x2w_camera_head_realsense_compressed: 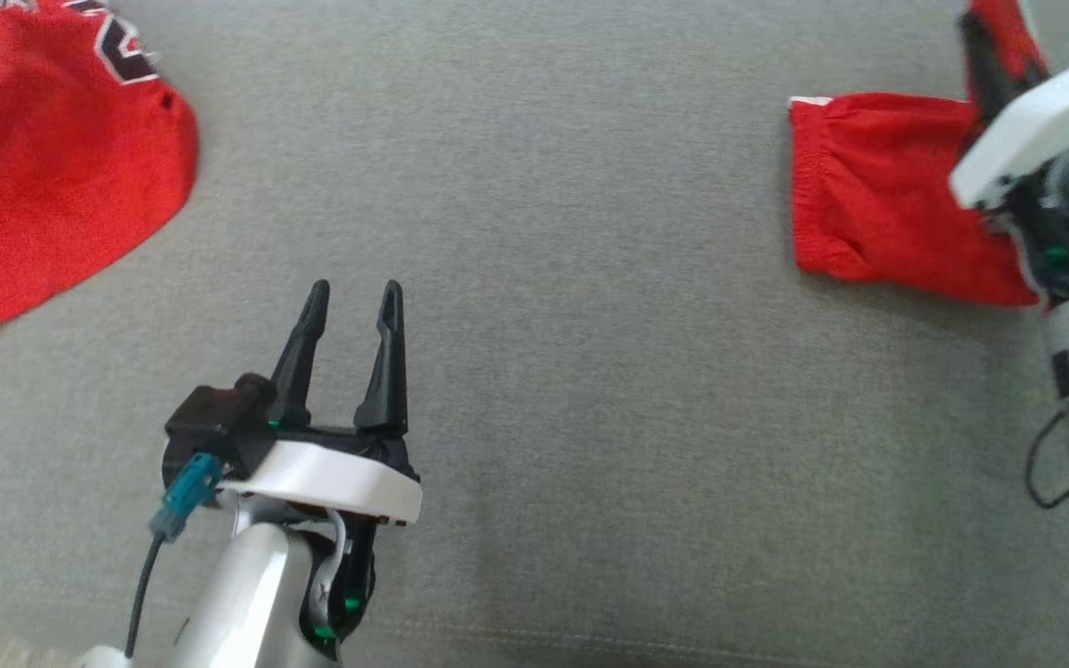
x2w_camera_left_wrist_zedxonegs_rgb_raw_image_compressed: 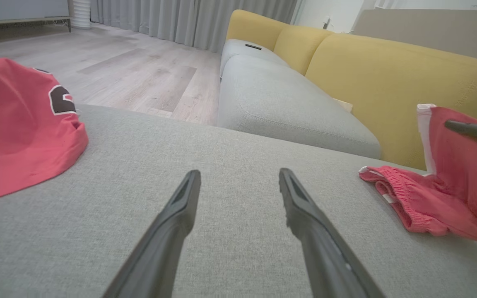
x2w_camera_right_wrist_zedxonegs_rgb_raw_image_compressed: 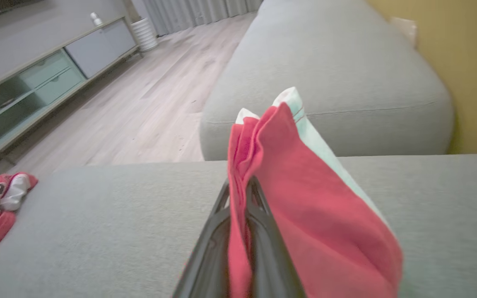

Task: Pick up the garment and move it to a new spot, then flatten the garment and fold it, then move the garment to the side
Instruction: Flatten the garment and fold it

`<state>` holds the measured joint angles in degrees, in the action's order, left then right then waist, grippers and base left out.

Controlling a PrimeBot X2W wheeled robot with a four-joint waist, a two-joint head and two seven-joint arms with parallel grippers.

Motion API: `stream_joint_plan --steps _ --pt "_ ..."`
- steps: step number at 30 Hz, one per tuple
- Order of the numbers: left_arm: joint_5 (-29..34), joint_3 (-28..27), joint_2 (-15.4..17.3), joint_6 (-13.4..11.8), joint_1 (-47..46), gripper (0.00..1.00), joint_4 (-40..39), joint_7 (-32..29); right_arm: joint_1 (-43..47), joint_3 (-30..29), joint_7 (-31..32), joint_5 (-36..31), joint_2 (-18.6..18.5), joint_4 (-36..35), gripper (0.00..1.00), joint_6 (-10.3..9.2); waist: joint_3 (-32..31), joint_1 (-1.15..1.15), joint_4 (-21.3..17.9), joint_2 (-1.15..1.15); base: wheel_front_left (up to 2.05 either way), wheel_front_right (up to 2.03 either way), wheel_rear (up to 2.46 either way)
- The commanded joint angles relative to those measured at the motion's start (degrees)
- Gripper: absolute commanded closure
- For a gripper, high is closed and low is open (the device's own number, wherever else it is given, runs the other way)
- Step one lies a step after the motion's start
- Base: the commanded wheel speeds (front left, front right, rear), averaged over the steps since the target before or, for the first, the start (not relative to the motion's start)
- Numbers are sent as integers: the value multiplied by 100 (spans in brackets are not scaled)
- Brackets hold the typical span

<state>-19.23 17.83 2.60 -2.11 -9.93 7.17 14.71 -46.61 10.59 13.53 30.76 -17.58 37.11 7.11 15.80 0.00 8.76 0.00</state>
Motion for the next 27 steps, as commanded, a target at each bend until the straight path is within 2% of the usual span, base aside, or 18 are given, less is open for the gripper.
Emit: stream_joint_plan --steps 1,6,7,8,9,13,18,23,27 --pt "-62 -147 28 -54 -187 0 -132 29 -51 117 54 14 65 -223 100 37 -4 0 82 0 0 0 0" --pt "-212 -49 28 -100 -220 0 -62 29 130 585 239 27 343 -287 100 37 36 0 187 0 0 0 0" --pt "-232 -37 28 -113 -228 0 -59 29 172 664 243 69 399 -330 75 37 42 0 192 0 0 0 0" --pt "-248 -25 28 -125 -234 0 -56 29 216 754 237 118 440 -397 46 37 46 0 196 0 0 0 0" --pt "-261 -13 28 -133 -238 0 -47 29 264 800 214 202 482 -464 0 37 43 0 195 0 0 0 0" --pt "-274 -23 28 -170 -243 0 -1 29 413 850 6 383 491 -744 0 37 -9 0 121 0 0 0 0" --pt "-235 -126 28 -182 -231 0 21 29 651 676 -365 466 245 -1175 0 37 -147 0 -27 0 0 0 0" --pt "-185 -290 28 -192 -125 0 3 29 1085 321 -893 216 -132 -1581 0 37 -360 0 -236 0 0 0 0" --pt "-160 -380 28 -203 -29 0 -12 29 1445 121 -1240 28 -233 -1772 0 37 -514 0 -362 0 0 0 0"
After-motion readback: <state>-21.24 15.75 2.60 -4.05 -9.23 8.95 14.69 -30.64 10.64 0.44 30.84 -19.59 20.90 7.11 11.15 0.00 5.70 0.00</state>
